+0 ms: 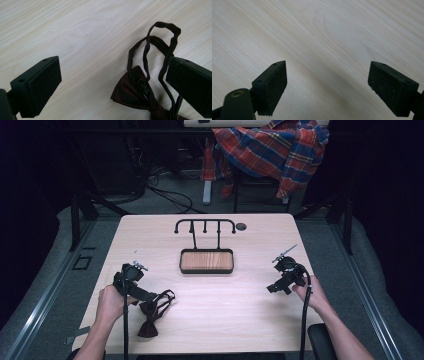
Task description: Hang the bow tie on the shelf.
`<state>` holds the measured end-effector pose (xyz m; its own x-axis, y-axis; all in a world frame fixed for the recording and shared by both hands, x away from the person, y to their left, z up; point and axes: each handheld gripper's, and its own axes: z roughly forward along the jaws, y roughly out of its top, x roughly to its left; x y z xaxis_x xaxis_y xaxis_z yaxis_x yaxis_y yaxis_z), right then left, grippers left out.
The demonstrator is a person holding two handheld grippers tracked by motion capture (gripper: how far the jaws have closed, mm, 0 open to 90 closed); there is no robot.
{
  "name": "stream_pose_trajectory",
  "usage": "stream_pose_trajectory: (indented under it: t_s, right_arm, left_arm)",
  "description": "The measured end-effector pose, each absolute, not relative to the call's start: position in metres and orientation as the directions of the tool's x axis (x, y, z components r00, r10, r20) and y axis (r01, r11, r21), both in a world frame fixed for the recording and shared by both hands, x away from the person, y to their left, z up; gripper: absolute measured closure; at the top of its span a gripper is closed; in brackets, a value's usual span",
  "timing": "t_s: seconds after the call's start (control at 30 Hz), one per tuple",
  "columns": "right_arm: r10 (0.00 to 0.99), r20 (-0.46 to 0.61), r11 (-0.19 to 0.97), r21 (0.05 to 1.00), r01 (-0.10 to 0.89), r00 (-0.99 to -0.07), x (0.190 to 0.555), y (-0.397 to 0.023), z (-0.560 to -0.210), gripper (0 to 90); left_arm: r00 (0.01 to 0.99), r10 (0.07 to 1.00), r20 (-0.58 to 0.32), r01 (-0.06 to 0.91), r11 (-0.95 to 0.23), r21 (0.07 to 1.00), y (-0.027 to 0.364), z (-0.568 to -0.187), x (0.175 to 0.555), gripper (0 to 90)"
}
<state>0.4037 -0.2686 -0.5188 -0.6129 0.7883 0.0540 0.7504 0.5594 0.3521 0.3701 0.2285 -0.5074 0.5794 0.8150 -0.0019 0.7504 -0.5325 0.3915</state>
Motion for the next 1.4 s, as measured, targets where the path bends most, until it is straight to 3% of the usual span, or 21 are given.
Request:
stream_pose_trajectory:
  t_s: [0.43, 0.63, 0.77, 0.87, 0.97, 1.0, 1.07, 1.1, 1.4]
  right_arm:
    - [0.78, 0.053, 0.571, 0.347, 0.744, -0.623, 0.402, -0.268, -0.517, 15.6]
    - [0.788, 0.063, 0.558, 0.347, 0.754, -0.612, 0.402, -0.267, -0.518, 15.6]
    - [0.79, 0.051, 0.562, 0.339, 0.755, -0.611, 0.402, -0.268, -0.518, 15.5]
    - [0.795, 0.053, 0.552, 0.347, 0.758, -0.604, 0.401, -0.268, -0.519, 15.6]
    - [0.788, 0.052, 0.565, 0.335, 0.754, -0.614, 0.402, -0.268, -0.518, 15.6]
    - [0.787, 0.05, 0.567, 0.332, 0.754, -0.614, 0.402, -0.268, -0.518, 15.6]
    - [0.8, 0.057, 0.54, 0.365, 0.759, -0.597, 0.4, -0.268, -0.521, 15.6]
    - [0.791, 0.056, 0.559, 0.336, 0.758, -0.609, 0.401, -0.269, -0.519, 15.6]
    - [0.801, 0.033, 0.557, 0.323, 0.765, -0.597, 0.395, -0.28, -0.518, 15.6]
  left_arm:
    - [0.597, 0.802, 0.004, 0.711, -0.532, 0.461, 0.216, -0.5, 0.371, 0.2]
    - [0.616, 0.787, 0.007, 0.705, -0.555, 0.441, 0.204, -0.505, 0.375, 3.2]
    - [0.624, 0.781, 0.012, 0.705, -0.57, 0.423, 0.201, -0.509, 0.377, 10.7]
    - [0.647, 0.762, 0.008, 0.693, -0.593, 0.41, 0.197, -0.512, 0.379, 23.4]
    - [0.66, 0.751, 0.008, 0.69, -0.611, 0.389, 0.193, -0.516, 0.38, 27.0]
    - [0.671, 0.742, 0.009, 0.684, -0.622, 0.381, 0.191, -0.518, 0.381, 33.3]
    - [0.68, 0.733, 0.013, 0.677, -0.635, 0.373, 0.187, -0.521, 0.383, 37.9]
    - [0.687, 0.727, 0.012, 0.674, -0.644, 0.362, 0.185, -0.522, 0.384, 40.7]
    - [0.727, 0.687, 0.012, 0.658, -0.701, 0.277, 0.173, -0.535, 0.389, 56.4]
